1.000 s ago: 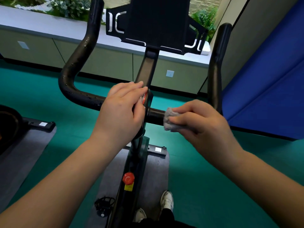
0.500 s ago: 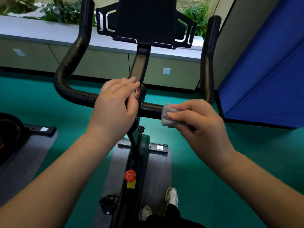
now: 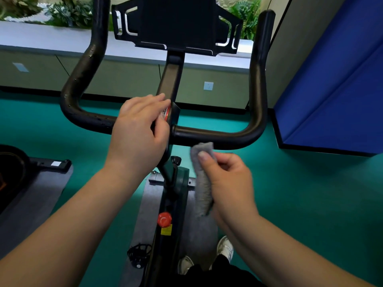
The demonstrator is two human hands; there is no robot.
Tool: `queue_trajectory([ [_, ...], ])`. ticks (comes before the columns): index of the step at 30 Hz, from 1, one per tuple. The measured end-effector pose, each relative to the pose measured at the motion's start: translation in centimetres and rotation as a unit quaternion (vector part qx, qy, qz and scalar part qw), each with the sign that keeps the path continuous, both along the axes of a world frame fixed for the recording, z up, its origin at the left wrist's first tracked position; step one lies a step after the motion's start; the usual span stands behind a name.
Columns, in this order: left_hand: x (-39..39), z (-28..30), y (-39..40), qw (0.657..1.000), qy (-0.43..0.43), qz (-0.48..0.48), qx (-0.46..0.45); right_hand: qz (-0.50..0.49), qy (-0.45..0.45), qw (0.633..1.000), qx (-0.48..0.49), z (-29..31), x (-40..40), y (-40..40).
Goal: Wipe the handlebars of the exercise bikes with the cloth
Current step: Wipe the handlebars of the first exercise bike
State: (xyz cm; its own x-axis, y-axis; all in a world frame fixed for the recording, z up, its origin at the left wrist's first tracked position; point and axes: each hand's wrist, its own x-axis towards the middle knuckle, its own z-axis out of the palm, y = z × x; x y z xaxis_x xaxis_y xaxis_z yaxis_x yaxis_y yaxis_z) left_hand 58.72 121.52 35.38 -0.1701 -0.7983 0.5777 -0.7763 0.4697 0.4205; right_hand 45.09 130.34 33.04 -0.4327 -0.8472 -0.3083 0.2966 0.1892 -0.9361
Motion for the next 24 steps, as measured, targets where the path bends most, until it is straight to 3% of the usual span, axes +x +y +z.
queue_trajectory([
  [3, 0.1, 0.0, -0.1, 1.000, -0.007, -0.003, -0.005, 0.006, -0.017, 1.000, 0.012, 0.3, 1.3, -0.5],
  [7, 0.1, 0.1, 0.1, 1.000, -0.005, -0.002, 0.001, -0.034, 0.052, 0.998, 0.005, 0.2, -1.9, 0.2],
  [11, 0.0, 0.1, 0.1, 1.000, -0.002, -0.001, -0.002, -0.007, 0.011, 1.000, 0.022, 0.0, -0.2, -0.6],
  [15, 0.3, 0.0, -0.2, 1.000, -0.011, 0.000, -0.012, 0.006, -0.085, 0.995, 0.043, 0.2, 3.3, -2.0],
  [20, 0.1, -0.1, 0.0, 1.000, 0.002, -0.001, -0.010, -0.052, -0.041, 0.997, 0.034, 0.6, -1.4, -0.1],
  [24, 0.0, -0.1, 0.1, 1.000, 0.006, 0.003, -0.002, -0.067, -0.066, 0.995, 0.027, 0.0, -1.9, 0.2],
])
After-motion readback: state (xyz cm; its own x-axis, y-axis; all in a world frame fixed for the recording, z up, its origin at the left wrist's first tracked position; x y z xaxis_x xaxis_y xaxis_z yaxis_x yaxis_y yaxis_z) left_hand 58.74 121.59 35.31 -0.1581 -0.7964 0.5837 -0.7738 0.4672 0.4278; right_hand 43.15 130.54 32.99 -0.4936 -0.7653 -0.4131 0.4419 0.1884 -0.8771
